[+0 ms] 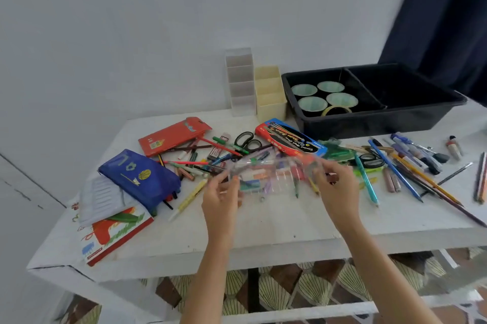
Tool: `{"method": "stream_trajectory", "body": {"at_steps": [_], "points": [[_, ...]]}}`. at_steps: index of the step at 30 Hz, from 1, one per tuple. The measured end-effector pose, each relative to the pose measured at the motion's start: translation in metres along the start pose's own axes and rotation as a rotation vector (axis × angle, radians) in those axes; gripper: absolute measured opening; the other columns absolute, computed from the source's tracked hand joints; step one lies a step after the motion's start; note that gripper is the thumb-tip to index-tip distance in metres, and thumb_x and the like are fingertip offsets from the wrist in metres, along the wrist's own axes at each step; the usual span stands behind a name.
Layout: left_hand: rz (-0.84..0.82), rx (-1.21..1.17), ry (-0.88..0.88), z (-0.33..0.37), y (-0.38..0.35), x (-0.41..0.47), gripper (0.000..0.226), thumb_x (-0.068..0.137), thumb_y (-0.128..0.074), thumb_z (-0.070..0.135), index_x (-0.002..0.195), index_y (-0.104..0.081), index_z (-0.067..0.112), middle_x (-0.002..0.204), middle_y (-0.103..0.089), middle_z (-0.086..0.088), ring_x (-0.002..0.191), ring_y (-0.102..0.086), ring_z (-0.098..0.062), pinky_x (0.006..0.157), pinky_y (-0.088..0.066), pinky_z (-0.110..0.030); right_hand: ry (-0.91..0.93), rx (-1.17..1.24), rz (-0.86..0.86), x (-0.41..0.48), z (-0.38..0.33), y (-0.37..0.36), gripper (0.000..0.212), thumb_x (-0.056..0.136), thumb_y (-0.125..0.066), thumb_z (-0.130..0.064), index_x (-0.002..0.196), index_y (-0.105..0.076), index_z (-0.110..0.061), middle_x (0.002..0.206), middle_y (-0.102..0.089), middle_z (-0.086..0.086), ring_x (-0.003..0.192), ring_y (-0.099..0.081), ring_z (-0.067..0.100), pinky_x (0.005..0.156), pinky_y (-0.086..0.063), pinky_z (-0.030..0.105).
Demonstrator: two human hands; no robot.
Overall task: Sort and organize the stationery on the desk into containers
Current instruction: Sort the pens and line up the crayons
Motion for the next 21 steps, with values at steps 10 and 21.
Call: {"method": "stream_trajectory", "body": {"at_steps": [10,21], "points": [[-0.018,0.314,-0.022,-0.044,-0.015,-0.026,0.031,0.085,-0.060,0.004,0.110,-0.058,0.023,0.081,-0.056,-0.004,0.067,-0.052,-0.012,0.058,-0.043,-0.016,-0.121,-0.089,-0.042,-0.034,0.048,0.039,0.028,0.084,-0.062,-0.005,0.111,-0.065,-0.013,0.085,-0.059,0.006,0.072,-0.054,0.015,0.068,-0.044,0.023],[0.043,0.477,-0.190,-0.042,-0.045,-0.031,0.016,0.087,-0.063,0.009,0.103,-0.064,0.007,0.090,-0.054,-0.010,0.069,-0.052,-0.011,0.058,-0.046,-0.013,0.000,-0.241,-0.132,-0.023,0.059,0.052,0.033,0.086,-0.064,-0.006,0.118,-0.061,-0.008,0.092,-0.051,0.003,0.068,-0.048,0.007,0.069,-0.040,0.018]]}}
Point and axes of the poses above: each hand's wrist, its own x-axis towards the middle knuckle, its own y-axis out of the back of the hand, z = x × y, the point moved 9 cm from there along x, towards the middle knuckle
